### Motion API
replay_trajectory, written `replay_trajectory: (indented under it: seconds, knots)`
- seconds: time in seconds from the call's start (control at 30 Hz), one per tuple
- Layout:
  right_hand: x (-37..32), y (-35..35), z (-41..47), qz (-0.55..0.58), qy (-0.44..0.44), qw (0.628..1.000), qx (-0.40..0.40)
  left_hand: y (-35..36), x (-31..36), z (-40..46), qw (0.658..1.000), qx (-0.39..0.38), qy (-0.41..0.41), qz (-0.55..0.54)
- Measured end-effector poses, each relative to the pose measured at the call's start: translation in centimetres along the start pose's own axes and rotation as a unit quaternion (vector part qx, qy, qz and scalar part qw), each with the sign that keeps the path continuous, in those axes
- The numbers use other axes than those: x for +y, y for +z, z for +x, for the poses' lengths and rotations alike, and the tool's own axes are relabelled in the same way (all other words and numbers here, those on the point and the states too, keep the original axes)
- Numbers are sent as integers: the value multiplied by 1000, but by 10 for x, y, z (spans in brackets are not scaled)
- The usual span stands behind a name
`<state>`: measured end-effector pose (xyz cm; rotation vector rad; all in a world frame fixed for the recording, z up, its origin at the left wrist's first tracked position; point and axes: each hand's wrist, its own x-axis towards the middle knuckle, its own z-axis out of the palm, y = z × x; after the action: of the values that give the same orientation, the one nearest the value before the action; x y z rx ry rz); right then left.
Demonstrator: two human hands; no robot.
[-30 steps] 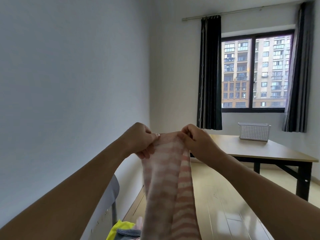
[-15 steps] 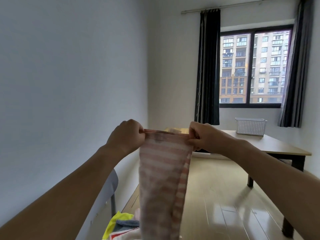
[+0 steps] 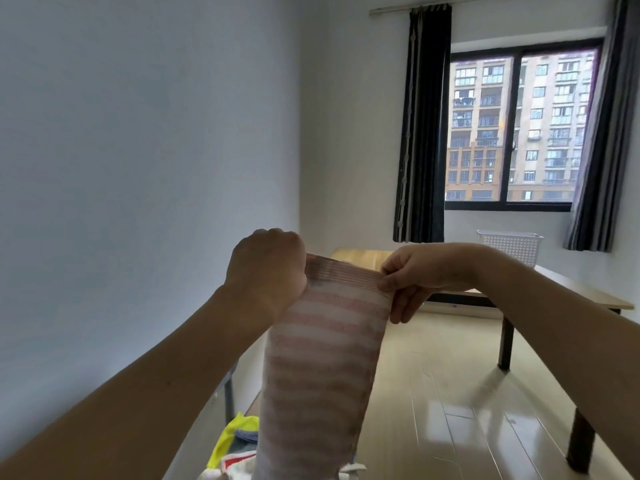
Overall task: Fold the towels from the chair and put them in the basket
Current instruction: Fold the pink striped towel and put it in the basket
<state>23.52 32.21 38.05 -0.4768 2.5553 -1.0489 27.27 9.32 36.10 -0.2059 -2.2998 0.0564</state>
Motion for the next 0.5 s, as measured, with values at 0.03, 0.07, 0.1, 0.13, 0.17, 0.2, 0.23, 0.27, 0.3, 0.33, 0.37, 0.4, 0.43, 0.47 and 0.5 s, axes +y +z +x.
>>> replay_trajectory:
  seconds: [0.03,0.07,0.1,0.13,0.17,0.2,0.23,0.27,0.3,0.33,0.37,0.4,0.43,0.47,0.5]
  knots:
    - [2,0,3,-6,4,1000,-1,5,0,1,1000,-3,-2,-10]
    - [5,1,9,-15,4,1000,7,11,-1,3,1000,-7,-1,-28]
    - [9,3,14,-23,0,999,23,19,-3,5,999,-14,0,-48]
    - [13,5,20,-32,-6,999,43,28,-6,7,997,-32,2,-67]
    - [17,8,27,-38,-16,997,65,38,-9,8,995,-59,6,-81]
    - [23,11,34,-40,-26,995,85,49,-12,9,992,-89,14,-90]
    - [28,14,42,-39,-34,993,107,61,-15,10,989,-113,18,-89]
    - [33,17,51,-45,-42,989,131,73,-18,10,988,-128,18,-83]
    - [38,21,59,-67,-55,983,163,84,-19,10,987,-138,10,-79]
    - [42,24,66,-99,-76,970,207,93,-20,9,987,-138,-3,-84]
    - [44,26,71,-128,-103,953,255,98,-20,9,987,-131,-18,-95]
    - [47,29,76,-144,-128,935,297,103,-21,8,986,-119,-34,-110]
    - [49,31,79,-143,-151,921,330,107,-20,8,986,-103,-47,-123]
    - [51,33,81,-129,-168,911,352,110,-21,9,986,-83,-56,-136]
    - [52,35,82,-109,-182,905,368,112,-23,10,985,-62,-64,-151]
